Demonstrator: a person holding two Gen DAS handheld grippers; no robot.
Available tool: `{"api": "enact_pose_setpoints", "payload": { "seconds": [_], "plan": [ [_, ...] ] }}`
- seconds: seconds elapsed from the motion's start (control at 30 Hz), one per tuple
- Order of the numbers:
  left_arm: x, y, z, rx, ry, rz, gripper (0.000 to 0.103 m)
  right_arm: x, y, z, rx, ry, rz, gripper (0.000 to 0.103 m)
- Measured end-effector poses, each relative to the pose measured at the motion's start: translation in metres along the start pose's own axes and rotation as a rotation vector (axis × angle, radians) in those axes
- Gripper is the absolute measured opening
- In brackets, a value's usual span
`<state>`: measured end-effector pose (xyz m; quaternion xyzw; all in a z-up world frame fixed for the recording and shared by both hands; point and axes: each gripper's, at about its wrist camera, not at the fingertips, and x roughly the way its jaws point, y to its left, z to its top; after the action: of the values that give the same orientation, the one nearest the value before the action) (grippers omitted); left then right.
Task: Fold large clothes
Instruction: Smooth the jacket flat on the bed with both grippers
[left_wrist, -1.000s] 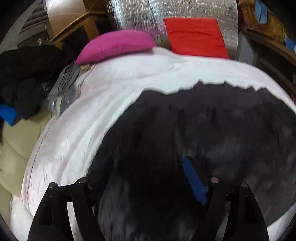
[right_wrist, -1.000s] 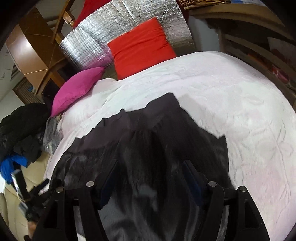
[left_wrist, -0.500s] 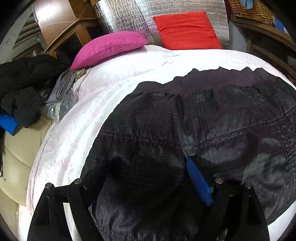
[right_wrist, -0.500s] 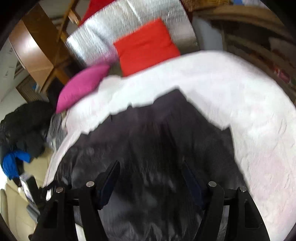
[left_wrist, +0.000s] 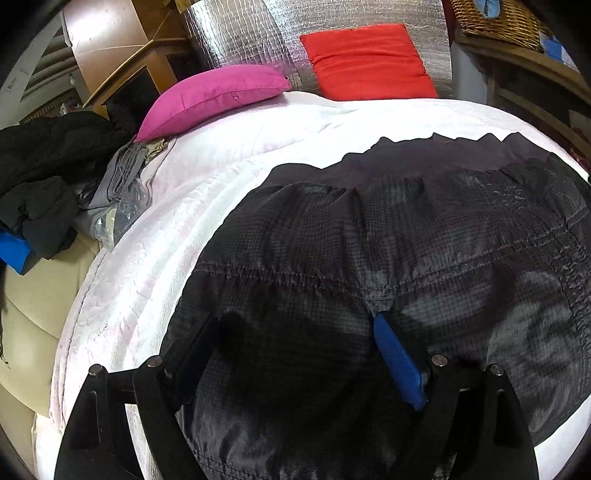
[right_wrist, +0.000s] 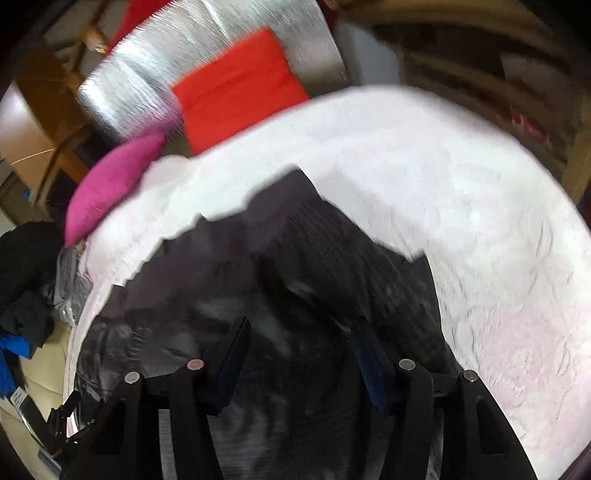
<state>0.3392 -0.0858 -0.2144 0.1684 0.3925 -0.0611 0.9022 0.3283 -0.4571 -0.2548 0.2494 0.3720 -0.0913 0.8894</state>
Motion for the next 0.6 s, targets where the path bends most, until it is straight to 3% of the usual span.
{"api": "enact_pose_setpoints", "payload": {
  "seconds": [0.1, 0.2, 0.3, 0.33, 0.43, 0.6],
  "plan": [
    [0.0, 0.0, 0.0, -0.002, -0.001, -0.002, 0.086, -0.013, 0.027, -0.003, -0.089, -0.063, 0.085, 0.06],
    [0.0, 0.0, -0.001, -0.001, -0.002, -0.001, 0.086, -0.003, 0.056, -0.012, -0.166, -0.012, 0.15, 0.06],
    [-0.001, 0.0, -0.001, 0.0, -0.005, -0.002, 0.086, 0.028, 0.072, -0.026, -0.229, 0.144, 0.153, 0.062],
    [-0.001, 0.0, -0.001, 0.0, -0.005, -0.003, 0.086, 0.038, 0.077, -0.037, -0.257, 0.183, 0.116, 0.062],
    [0.0, 0.0, -0.002, 0.003, -0.004, -0.003, 0.087, 0.043, 0.084, -0.043, -0.323, 0.185, 0.07, 0.062],
    [-0.001, 0.001, -0.001, 0.001, 0.002, -0.007, 0.088, 0.026, 0.079, -0.038, -0.276, 0.14, 0.118, 0.062]
  ]
}}
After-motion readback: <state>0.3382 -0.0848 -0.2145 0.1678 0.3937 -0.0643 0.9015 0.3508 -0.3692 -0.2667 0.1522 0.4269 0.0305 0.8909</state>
